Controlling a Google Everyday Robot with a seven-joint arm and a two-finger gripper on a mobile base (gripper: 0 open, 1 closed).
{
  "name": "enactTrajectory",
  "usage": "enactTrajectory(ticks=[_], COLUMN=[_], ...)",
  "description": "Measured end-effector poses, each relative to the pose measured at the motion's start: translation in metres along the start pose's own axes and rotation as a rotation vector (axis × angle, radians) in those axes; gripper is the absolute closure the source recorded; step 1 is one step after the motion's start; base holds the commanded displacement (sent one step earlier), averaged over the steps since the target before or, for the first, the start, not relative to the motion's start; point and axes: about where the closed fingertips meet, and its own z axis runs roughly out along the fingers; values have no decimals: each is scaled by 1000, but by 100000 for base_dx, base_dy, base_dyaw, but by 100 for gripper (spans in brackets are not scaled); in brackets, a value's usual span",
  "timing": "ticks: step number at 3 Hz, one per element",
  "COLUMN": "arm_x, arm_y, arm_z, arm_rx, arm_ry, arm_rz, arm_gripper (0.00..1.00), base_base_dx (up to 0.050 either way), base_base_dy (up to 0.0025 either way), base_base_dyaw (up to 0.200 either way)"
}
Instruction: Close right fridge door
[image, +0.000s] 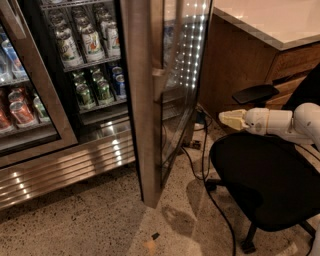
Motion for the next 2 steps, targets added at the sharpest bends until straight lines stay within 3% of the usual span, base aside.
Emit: enactTrajectory(ticks=[1,2], arm_x=[-2,3], arm_y=[7,15], arm_z=[21,62], arm_rx=[-44,-117], arm_ry=[6,1], arm_rz=[-18,-34], arm_gripper=[100,100], base_base_dx=[0,0], base_base_dy=[0,0], base_base_dyaw=[0,0])
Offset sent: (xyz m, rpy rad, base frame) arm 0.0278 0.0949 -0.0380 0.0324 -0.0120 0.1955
